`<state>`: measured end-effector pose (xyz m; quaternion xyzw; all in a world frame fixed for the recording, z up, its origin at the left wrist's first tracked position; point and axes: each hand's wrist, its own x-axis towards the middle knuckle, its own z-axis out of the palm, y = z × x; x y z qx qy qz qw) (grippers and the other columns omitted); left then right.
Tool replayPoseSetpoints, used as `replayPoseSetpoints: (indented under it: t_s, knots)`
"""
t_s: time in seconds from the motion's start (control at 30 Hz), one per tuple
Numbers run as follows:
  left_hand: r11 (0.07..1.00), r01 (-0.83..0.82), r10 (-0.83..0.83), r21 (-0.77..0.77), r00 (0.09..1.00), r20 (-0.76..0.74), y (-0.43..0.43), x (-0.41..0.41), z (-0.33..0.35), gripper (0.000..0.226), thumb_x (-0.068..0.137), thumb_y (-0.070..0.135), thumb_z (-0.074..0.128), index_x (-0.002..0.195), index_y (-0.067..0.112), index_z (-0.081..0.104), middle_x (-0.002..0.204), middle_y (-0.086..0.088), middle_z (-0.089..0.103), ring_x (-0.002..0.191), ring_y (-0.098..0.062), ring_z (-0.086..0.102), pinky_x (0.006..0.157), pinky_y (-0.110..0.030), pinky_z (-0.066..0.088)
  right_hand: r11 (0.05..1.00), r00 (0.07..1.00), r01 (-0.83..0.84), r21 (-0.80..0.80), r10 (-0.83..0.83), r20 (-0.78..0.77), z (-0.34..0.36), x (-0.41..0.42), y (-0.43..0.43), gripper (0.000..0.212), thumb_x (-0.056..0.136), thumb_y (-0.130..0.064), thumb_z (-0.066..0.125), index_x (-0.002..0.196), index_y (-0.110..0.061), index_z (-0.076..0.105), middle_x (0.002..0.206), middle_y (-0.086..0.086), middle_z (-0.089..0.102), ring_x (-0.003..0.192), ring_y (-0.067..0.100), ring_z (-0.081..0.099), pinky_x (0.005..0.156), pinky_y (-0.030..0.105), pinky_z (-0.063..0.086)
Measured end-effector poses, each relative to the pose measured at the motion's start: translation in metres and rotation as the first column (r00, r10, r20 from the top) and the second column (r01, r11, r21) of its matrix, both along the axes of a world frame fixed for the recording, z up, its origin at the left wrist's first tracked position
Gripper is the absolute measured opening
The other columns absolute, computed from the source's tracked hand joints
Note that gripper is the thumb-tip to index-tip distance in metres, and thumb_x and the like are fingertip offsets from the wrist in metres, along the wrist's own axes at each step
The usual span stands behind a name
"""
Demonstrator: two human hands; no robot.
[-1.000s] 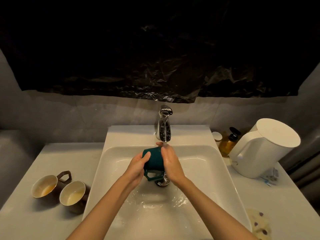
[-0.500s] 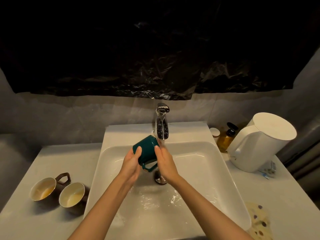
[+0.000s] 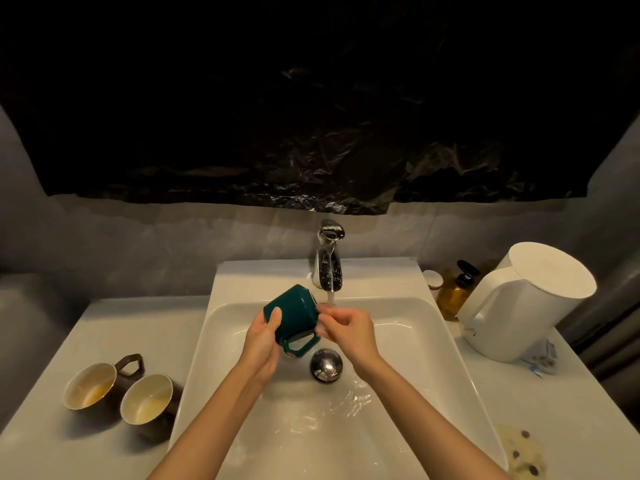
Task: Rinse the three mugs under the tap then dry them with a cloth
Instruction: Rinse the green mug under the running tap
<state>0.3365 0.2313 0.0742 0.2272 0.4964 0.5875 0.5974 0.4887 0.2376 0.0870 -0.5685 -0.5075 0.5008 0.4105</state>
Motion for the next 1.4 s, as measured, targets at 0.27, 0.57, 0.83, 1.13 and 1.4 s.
replayPoseSetpoints:
  t_s: [0.27,0.57,0.83,1.13,1.4]
  knots:
    - [0.995,0.094,-0.088,0.039,0.987,-0.133,-0.001,0.0,0.009,0.028,0.098,0.011,0.047,0.126,0.01,0.051,0.122,-0.009,0.062,0.114,-0.021,0.058,0.102,-0.037,0.043,0.929,0.936,-0.068,0.364,-0.066,0.345,0.079,0.028,0.022,0.053,0.099,-0.008,0.04,0.149,-0.022,0.029,0.143,0.0,0.048,0.087,0.003,0.061,0.083,0.02,0.049]
    - [0.996,0.086,-0.081,0.038,0.991,-0.109,-0.003,0.003,0.023,0.031,0.097,0.011,0.049,0.127,0.006,0.048,0.124,-0.012,0.06,0.116,-0.024,0.055,0.103,-0.038,0.042,0.829,0.653,-0.404,0.386,-0.034,0.757,0.077,0.03,0.024,0.059,0.096,-0.005,0.041,0.149,-0.025,0.027,0.157,-0.006,0.026,0.145,0.017,0.023,0.107,0.038,0.042]
    - [0.999,0.037,-0.038,0.01,0.993,0.115,-0.016,-0.003,0.024,0.036,0.098,0.009,0.044,0.134,0.003,0.044,0.129,-0.017,0.056,0.121,-0.029,0.051,0.104,-0.041,0.04,0.994,0.938,0.004,0.107,-0.041,0.344,0.051,0.03,-0.017,0.029,0.097,-0.034,0.051,0.12,-0.017,0.05,0.125,0.005,0.052,0.108,0.015,0.051,0.094,0.032,0.048]
    - [0.992,0.128,-0.117,-0.018,0.946,0.303,-0.059,-0.007,0.016,0.044,0.098,0.021,0.043,0.139,0.006,0.04,0.131,-0.023,0.055,0.125,-0.036,0.049,0.109,-0.046,0.034,0.809,0.845,-0.385,-0.445,0.115,-0.523,0.05,0.002,-0.059,0.027,0.103,-0.029,0.038,0.083,-0.012,0.045,0.07,0.003,0.051,0.046,0.01,0.038,0.043,0.019,0.038]
    - [0.96,0.208,-0.268,-0.188,0.876,-0.401,-0.09,-0.039,0.018,0.054,0.088,0.049,0.056,0.134,0.025,0.042,0.134,0.004,0.048,0.12,-0.021,0.051,0.106,-0.045,0.034,0.935,0.951,-0.309,-0.173,0.307,-0.041,0.058,0.006,-0.068,0.018,0.104,-0.026,0.031,0.103,-0.011,0.04,0.075,0.003,0.035,0.048,0.007,0.033,0.049,0.02,0.032]
